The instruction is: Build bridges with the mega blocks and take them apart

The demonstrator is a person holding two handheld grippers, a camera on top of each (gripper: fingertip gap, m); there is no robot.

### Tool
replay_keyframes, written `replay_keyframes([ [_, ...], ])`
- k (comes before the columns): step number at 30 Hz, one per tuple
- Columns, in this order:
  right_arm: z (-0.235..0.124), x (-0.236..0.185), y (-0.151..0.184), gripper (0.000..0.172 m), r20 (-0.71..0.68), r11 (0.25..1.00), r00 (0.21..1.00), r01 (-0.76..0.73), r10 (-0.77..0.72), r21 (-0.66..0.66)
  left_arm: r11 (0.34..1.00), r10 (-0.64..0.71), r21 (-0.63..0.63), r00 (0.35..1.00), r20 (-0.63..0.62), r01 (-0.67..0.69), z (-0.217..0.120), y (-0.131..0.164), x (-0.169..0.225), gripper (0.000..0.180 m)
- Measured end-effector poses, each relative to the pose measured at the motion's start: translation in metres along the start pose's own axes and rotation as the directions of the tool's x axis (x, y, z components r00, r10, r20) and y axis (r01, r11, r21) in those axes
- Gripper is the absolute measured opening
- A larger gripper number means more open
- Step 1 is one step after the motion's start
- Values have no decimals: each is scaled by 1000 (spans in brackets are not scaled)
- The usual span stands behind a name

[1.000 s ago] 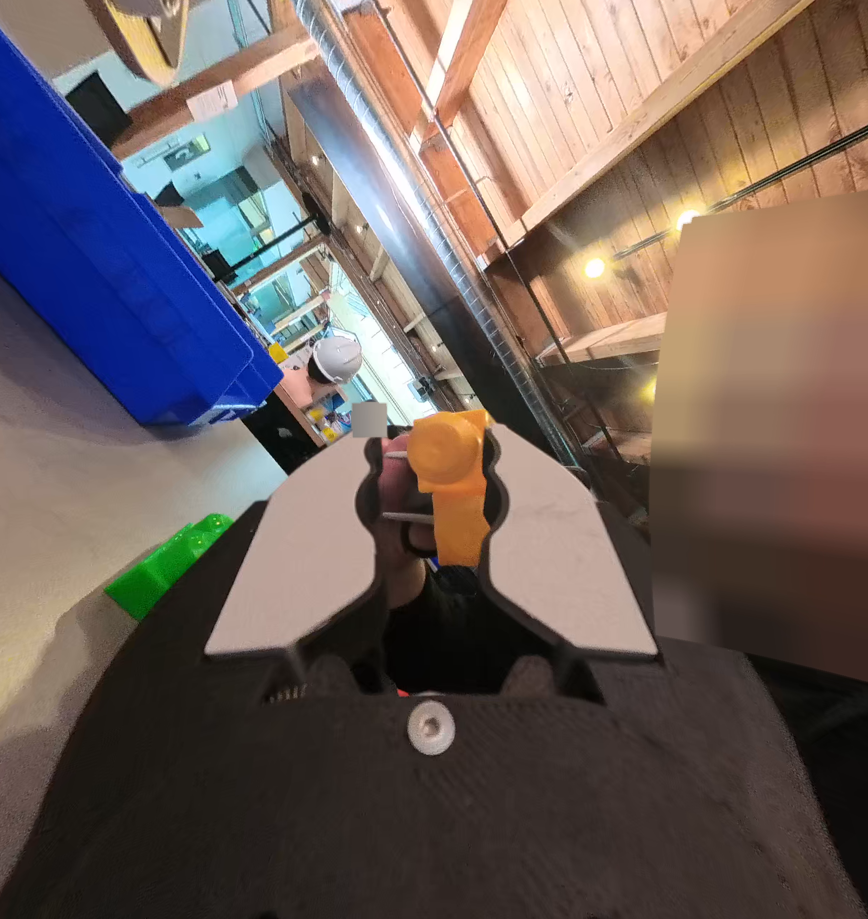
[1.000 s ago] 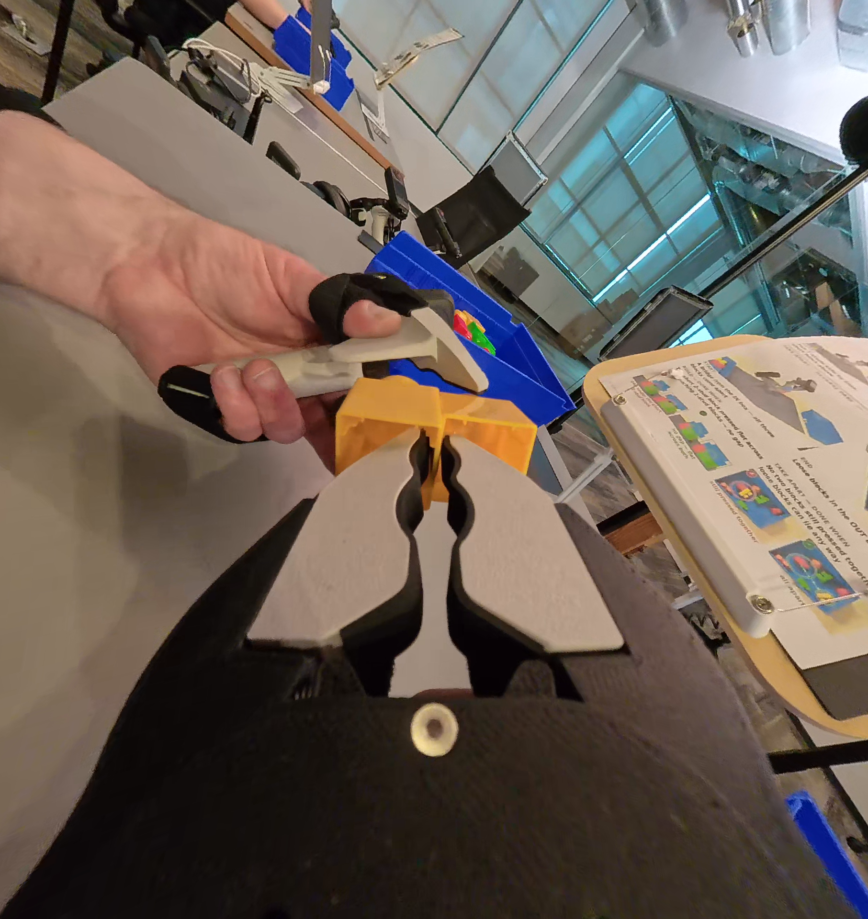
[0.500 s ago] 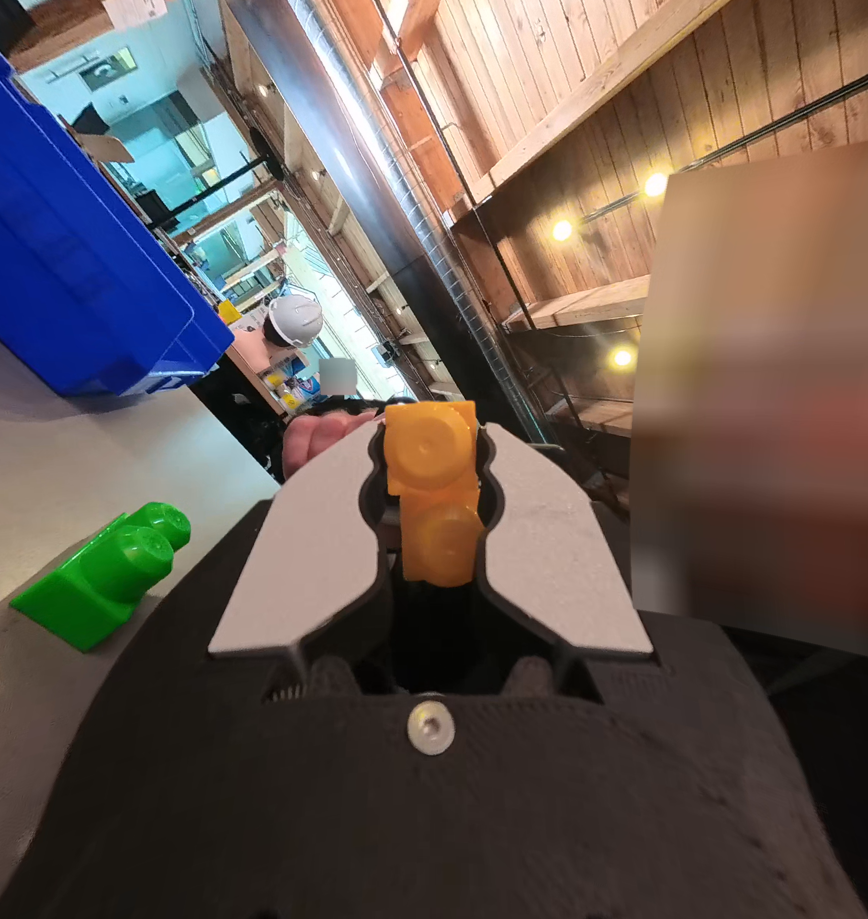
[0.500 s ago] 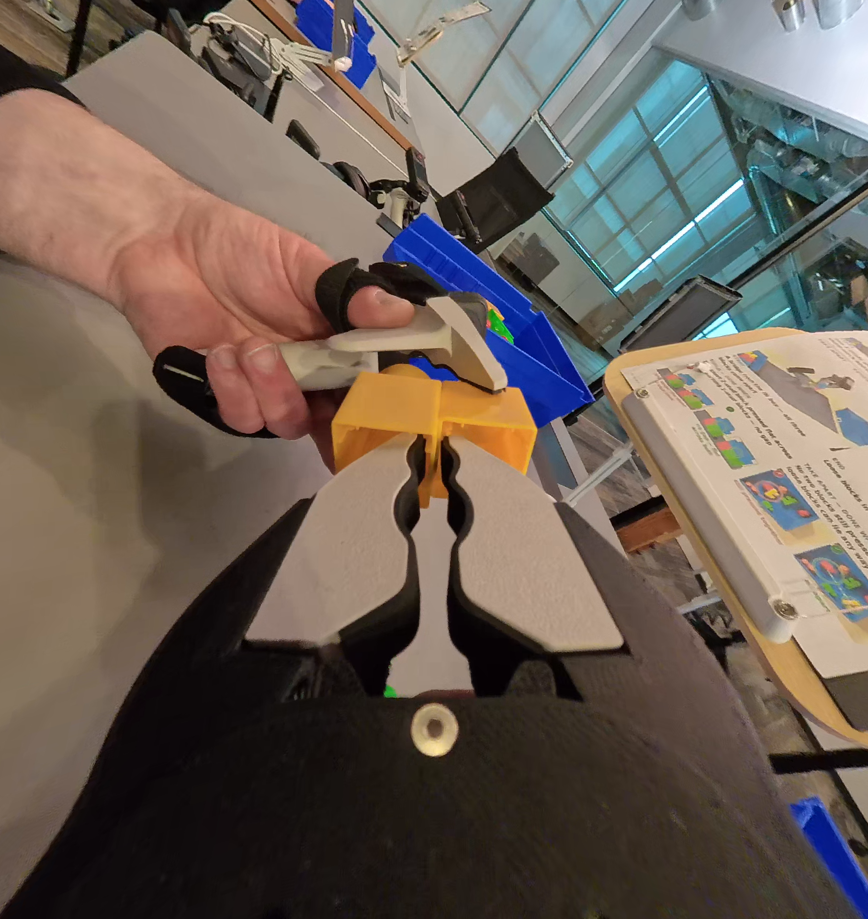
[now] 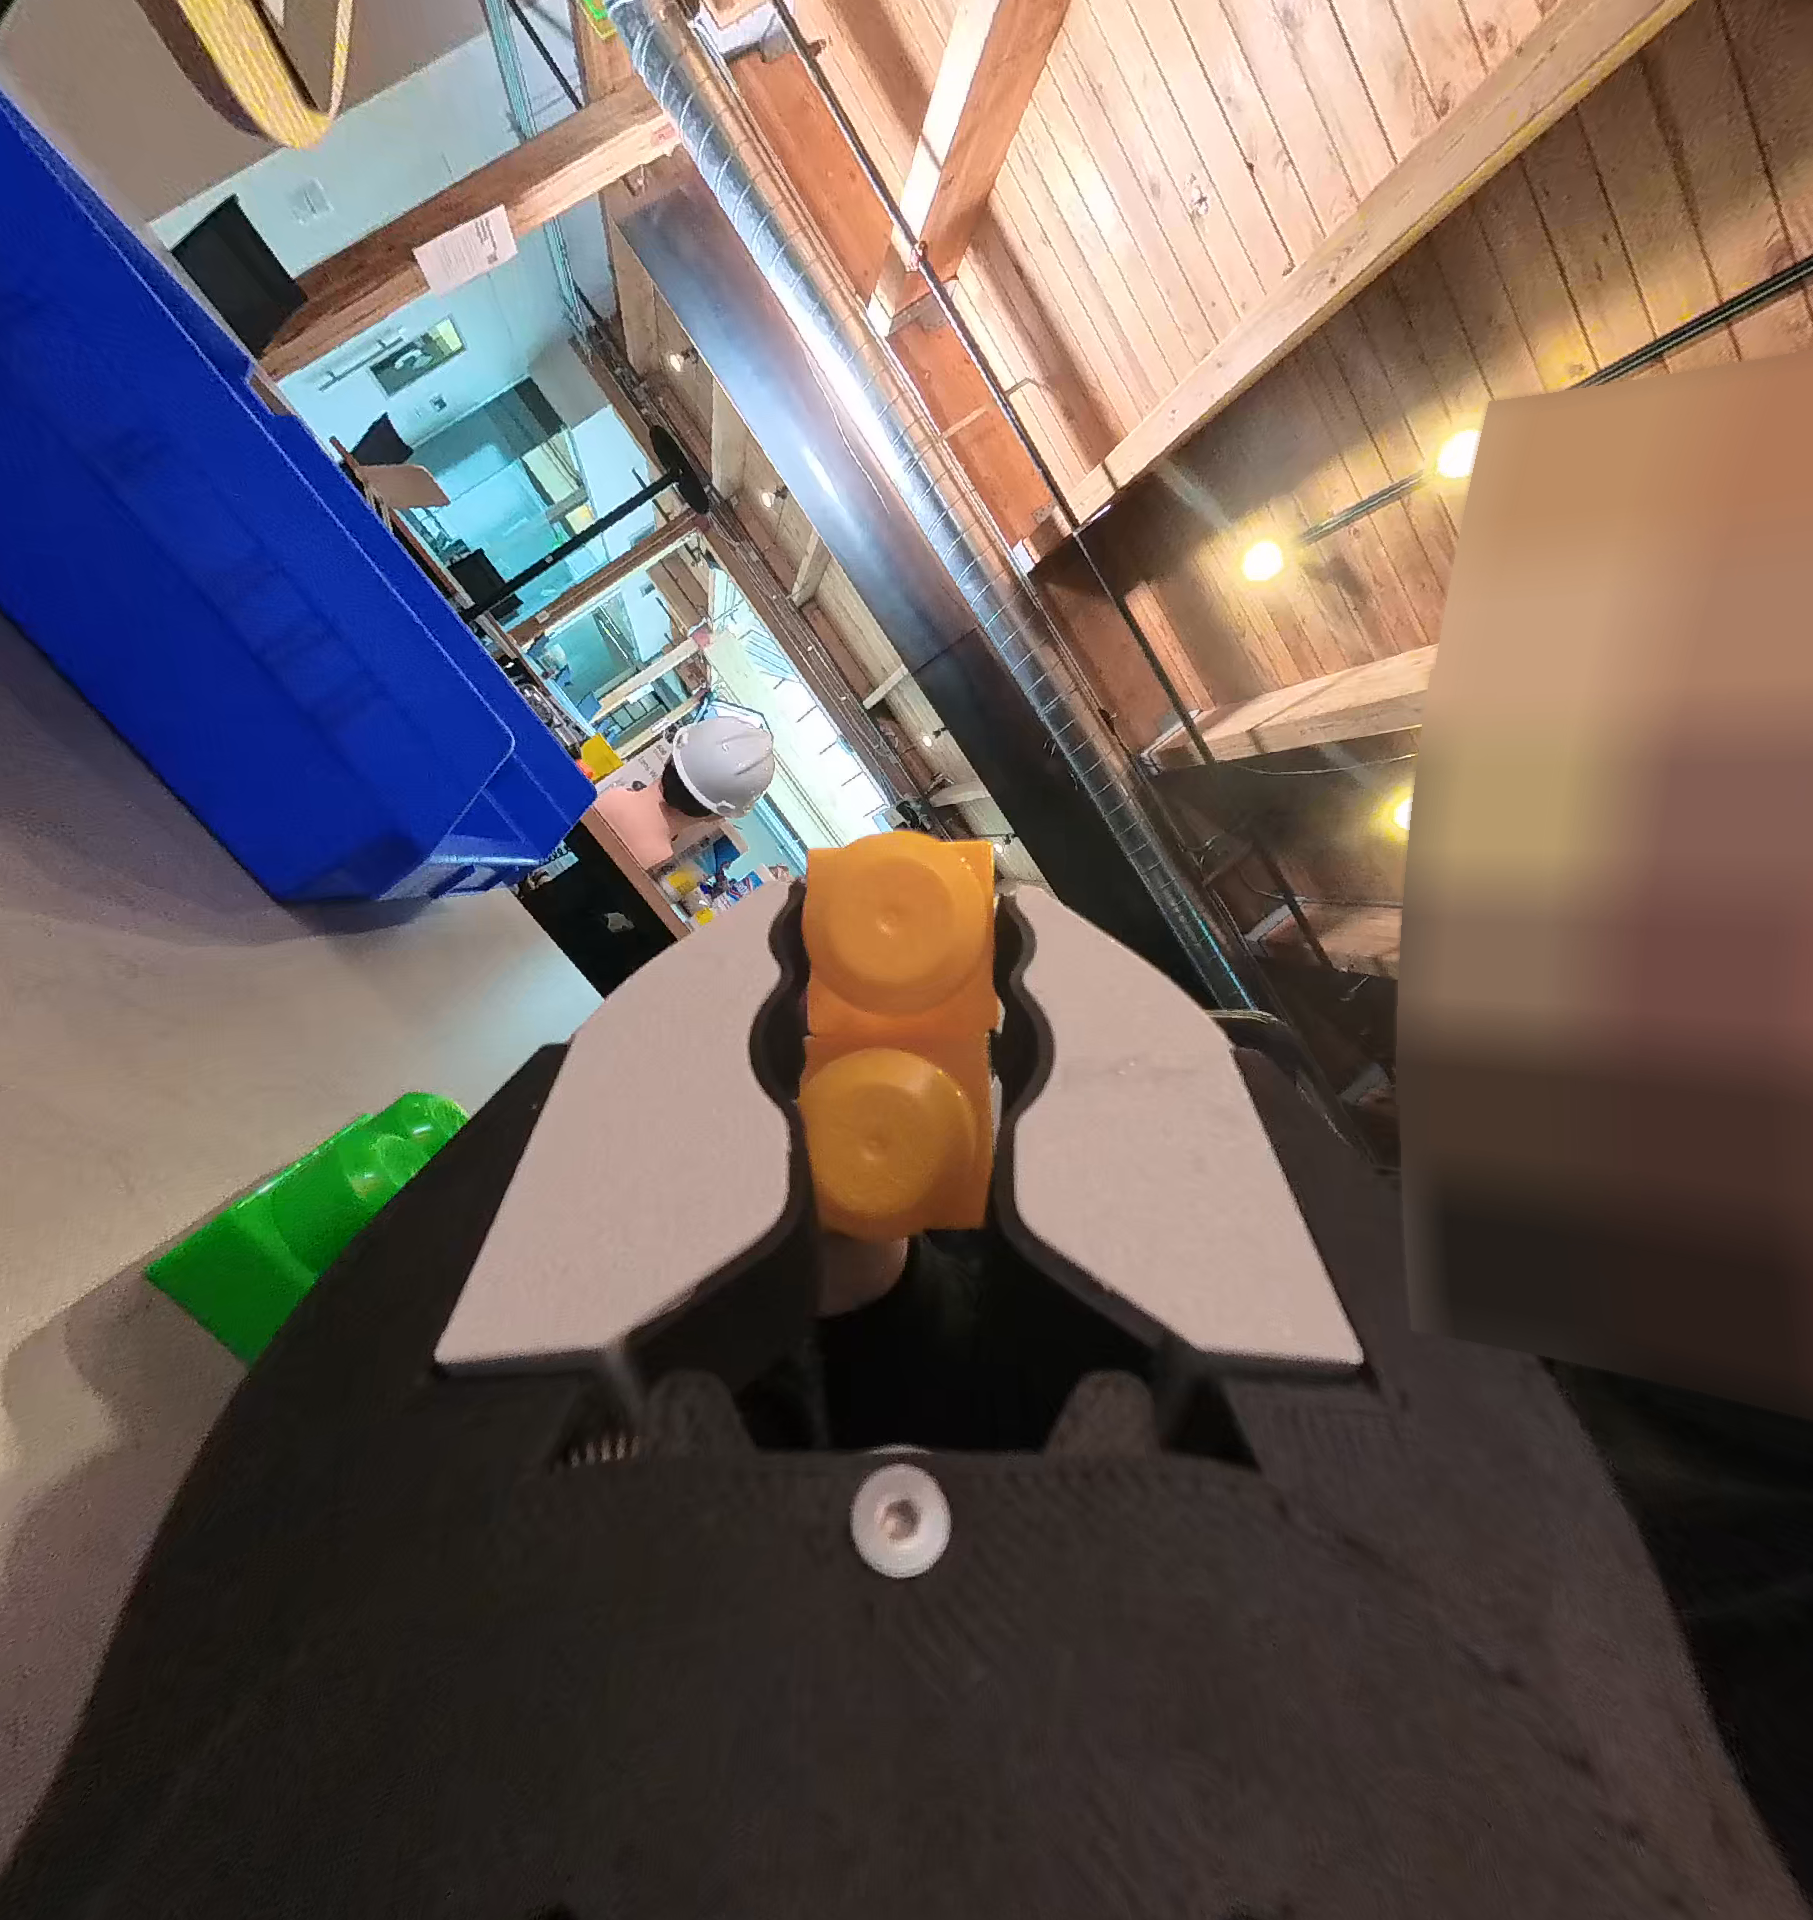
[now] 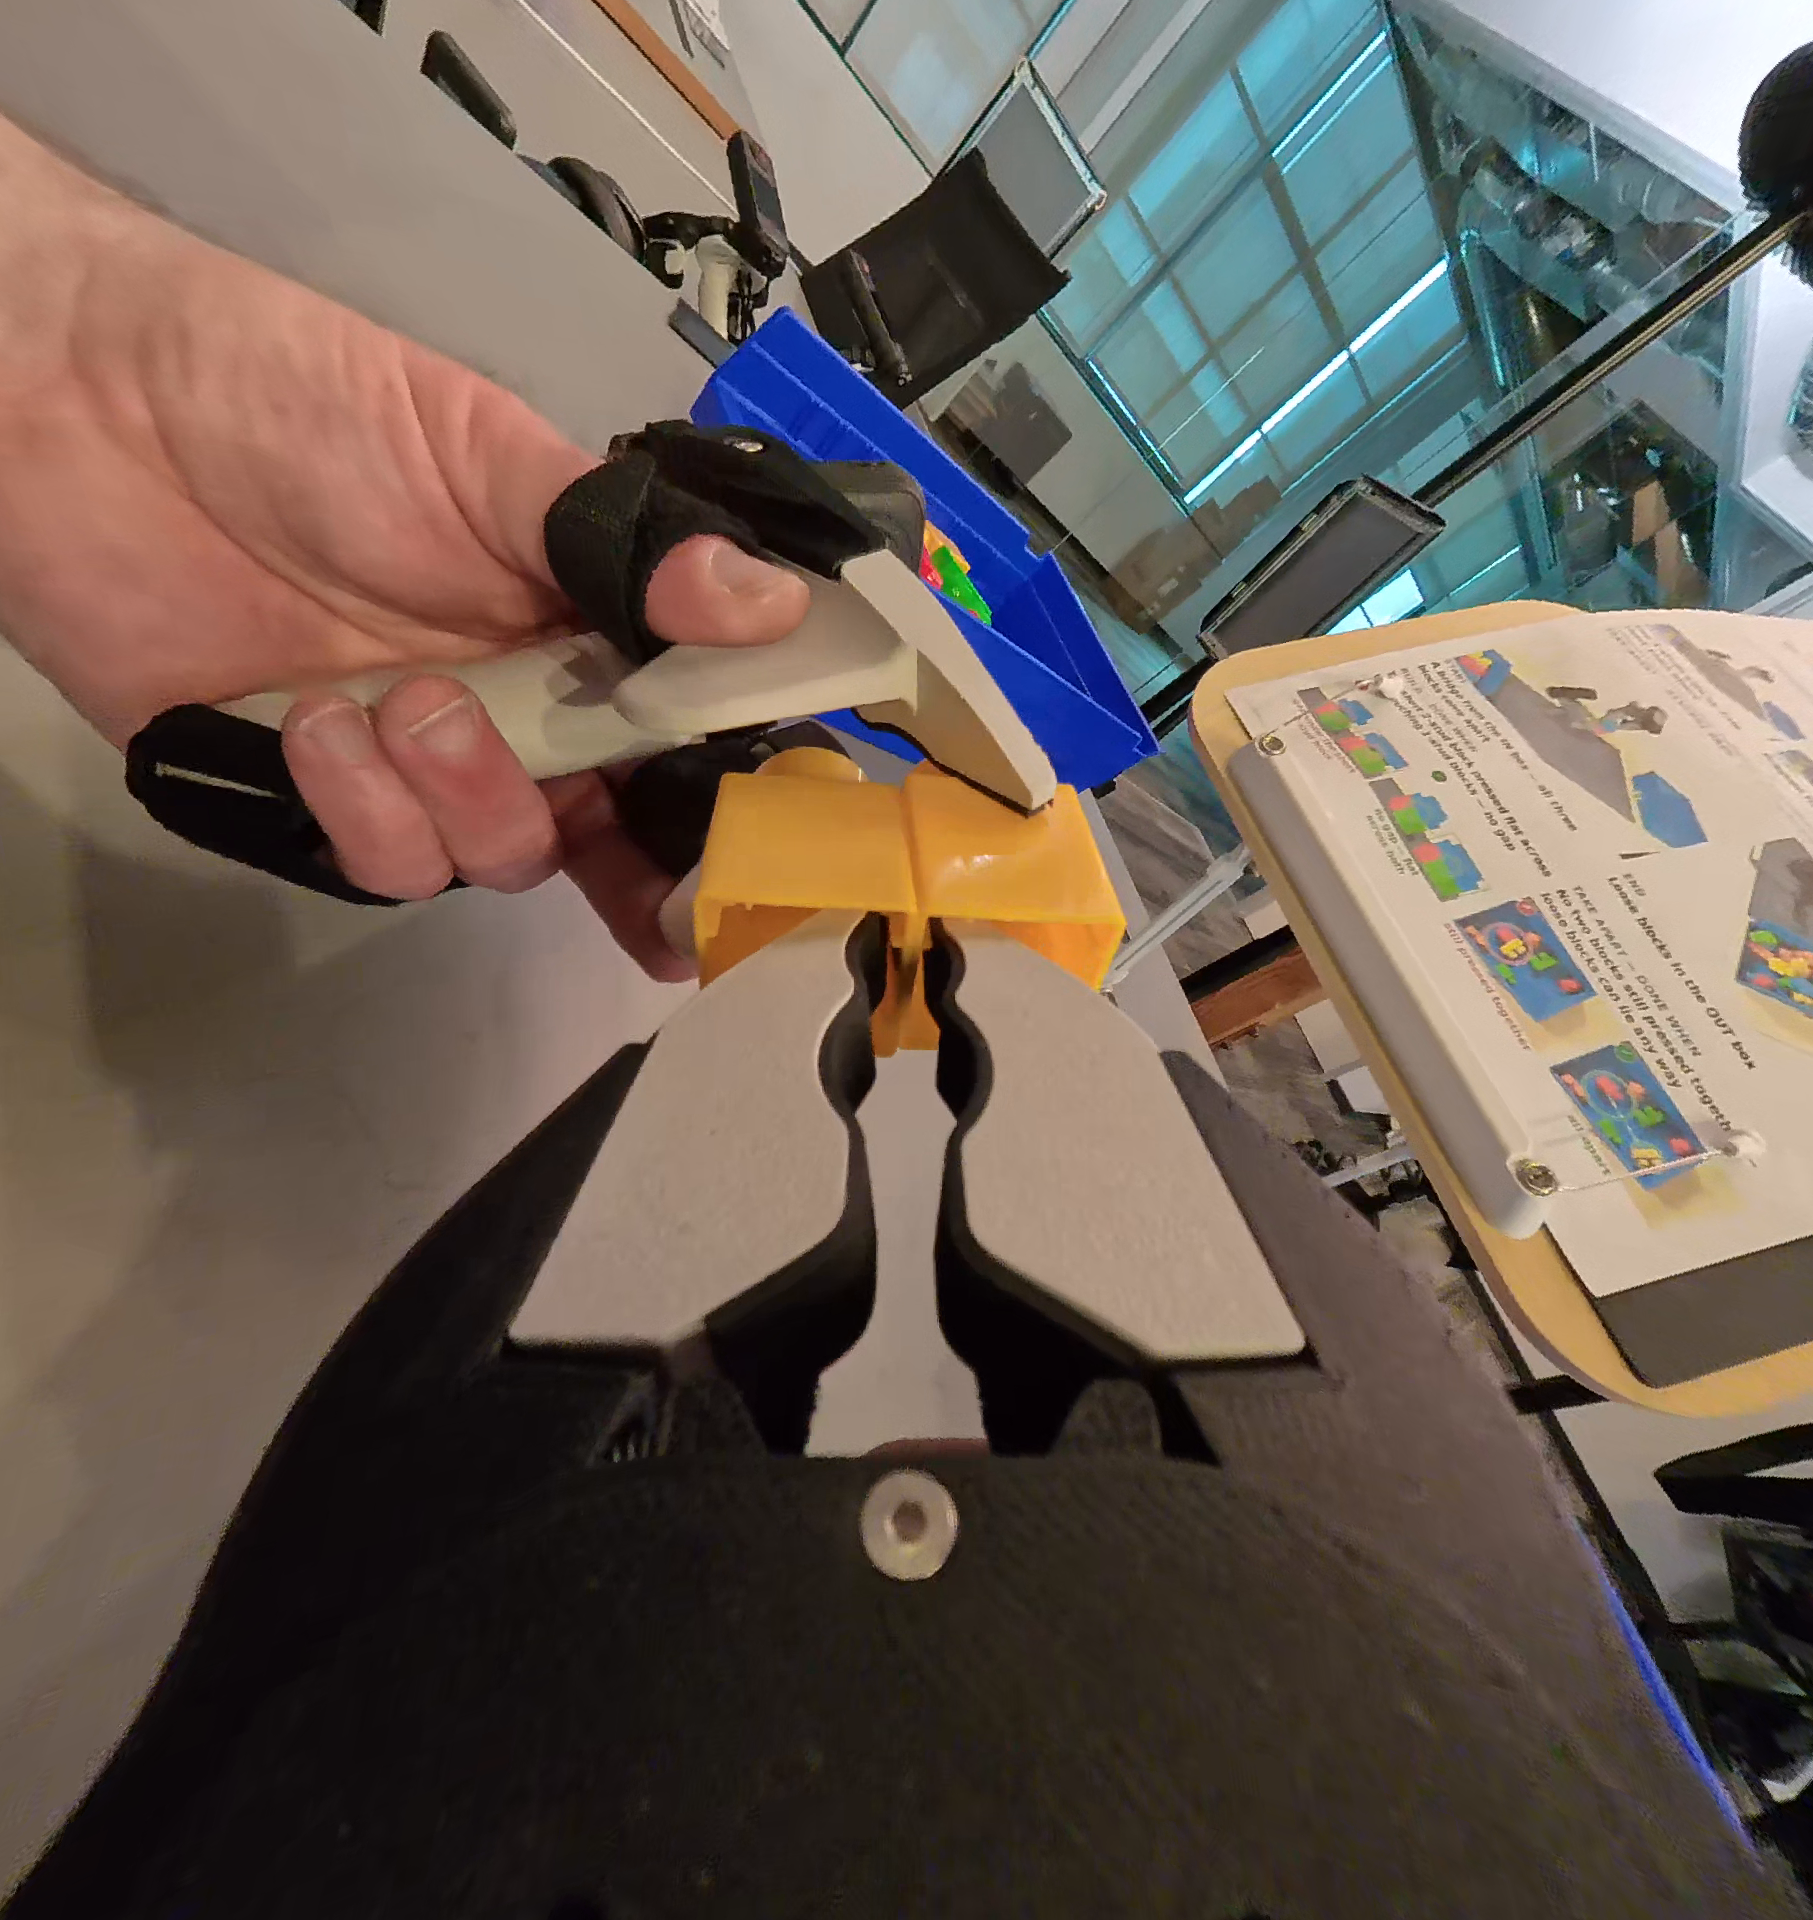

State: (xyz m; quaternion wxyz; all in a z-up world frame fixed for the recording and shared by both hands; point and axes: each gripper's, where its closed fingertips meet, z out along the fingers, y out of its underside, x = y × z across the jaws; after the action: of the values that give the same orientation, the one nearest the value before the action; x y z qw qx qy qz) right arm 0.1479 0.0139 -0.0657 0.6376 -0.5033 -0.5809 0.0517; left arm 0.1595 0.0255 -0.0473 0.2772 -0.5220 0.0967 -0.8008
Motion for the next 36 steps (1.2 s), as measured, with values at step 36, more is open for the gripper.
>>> replay_keyframes([
  [36,-90,76,37,7,-127,993,985,-117,120,27,787,294,-588,951,95,-185,26,20,-54,34],
])
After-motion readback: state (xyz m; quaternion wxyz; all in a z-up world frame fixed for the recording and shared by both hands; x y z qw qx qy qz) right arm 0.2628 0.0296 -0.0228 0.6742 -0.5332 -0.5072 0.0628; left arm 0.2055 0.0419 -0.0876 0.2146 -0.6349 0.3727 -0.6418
